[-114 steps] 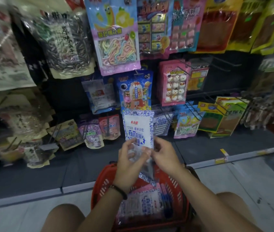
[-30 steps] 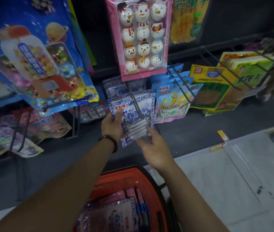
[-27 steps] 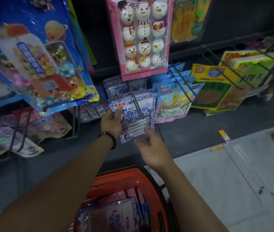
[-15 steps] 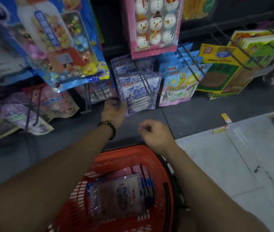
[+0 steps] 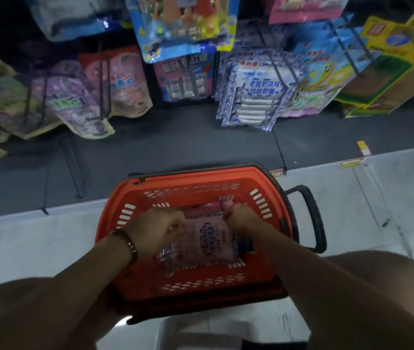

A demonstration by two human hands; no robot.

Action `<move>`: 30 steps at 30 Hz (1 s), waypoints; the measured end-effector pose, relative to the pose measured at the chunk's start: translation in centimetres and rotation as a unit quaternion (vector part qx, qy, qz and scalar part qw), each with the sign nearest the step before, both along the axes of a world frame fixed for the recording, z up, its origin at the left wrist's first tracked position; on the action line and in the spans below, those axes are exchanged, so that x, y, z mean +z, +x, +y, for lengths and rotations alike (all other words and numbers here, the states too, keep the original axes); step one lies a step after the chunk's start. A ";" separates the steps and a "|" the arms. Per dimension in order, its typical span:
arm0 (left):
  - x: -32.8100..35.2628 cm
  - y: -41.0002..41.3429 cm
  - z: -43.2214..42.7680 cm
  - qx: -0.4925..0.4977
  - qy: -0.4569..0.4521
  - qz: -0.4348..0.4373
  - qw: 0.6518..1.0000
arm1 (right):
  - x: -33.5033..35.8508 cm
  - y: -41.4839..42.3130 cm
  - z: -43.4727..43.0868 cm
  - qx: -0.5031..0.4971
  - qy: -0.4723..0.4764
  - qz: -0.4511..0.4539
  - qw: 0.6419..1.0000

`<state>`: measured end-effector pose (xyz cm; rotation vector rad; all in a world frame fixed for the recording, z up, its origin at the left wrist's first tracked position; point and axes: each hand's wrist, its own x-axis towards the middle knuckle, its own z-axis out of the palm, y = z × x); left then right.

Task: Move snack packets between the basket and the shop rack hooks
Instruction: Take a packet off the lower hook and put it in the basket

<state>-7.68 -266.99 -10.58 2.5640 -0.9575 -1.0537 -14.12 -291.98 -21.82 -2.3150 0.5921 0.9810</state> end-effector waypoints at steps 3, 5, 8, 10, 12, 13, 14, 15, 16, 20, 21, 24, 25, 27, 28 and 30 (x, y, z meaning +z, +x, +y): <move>-1.0 -0.1 0.3 -0.054 0.033 0.039 0.997 | -2.8 -1.7 1.7 -0.066 -0.020 0.029 0.997; -1.3 0.5 0.6 -0.058 0.046 0.048 0.996 | -5.1 -3.1 2.8 -0.077 -0.044 0.043 0.995; -1.9 1.8 1.4 -0.031 0.045 0.053 0.997 | -6.6 -4.5 4.5 -0.098 -0.067 0.046 0.992; -2.0 2.4 1.7 -0.040 0.066 0.057 0.995 | -7.3 -5.0 4.9 -0.096 -0.084 0.055 0.990; -2.0 2.8 1.6 -0.049 0.092 0.062 0.993 | -7.1 -4.9 5.0 -0.099 -0.083 0.080 0.988; -2.0 3.0 1.4 -0.046 0.094 0.065 0.992 | -7.6 -4.7 4.8 -0.105 -0.082 0.089 0.987; -2.1 3.1 1.2 -0.041 0.093 0.069 0.992 | -7.7 -4.6 5.0 -0.126 -0.077 0.087 0.985; -2.1 3.3 1.1 -0.040 0.092 0.072 0.992 | -8.2 -4.5 5.1 -0.122 -0.091 0.089 0.984; -2.2 3.3 0.9 -0.041 0.092 0.073 0.992 | -8.3 -4.6 5.3 -0.120 -0.103 0.100 0.982; -1.8 3.2 -0.2 -0.049 0.094 0.084 0.991 | -9.1 -4.8 5.2 -0.228 -0.086 0.120 0.962; -1.6 3.2 -0.5 -0.055 0.101 0.086 0.990 | -9.2 -4.9 5.2 -0.263 -0.067 0.108 0.957; -1.1 3.6 -1.0 -0.053 0.116 0.093 0.988 | -8.9 -4.6 5.4 -0.275 -0.001 0.091 0.957; -1.2 3.8 -1.0 -0.050 0.113 0.090 0.988 | -8.8 -4.5 5.4 -0.267 0.014 0.083 0.960; -1.4 4.0 -1.0 -0.041 0.107 0.086 0.990 | -8.2 -4.6 5.6 -0.264 0.049 0.066 0.961; -1.5 4.1 -0.8 -0.031 0.105 0.091 0.990 | -7.5 -4.6 5.7 -0.283 0.090 0.062 0.953; -2.1 4.2 -0.2 -0.010 0.099 0.096 0.990 | -6.4 -4.4 5.0 -0.320 0.170 0.022 0.932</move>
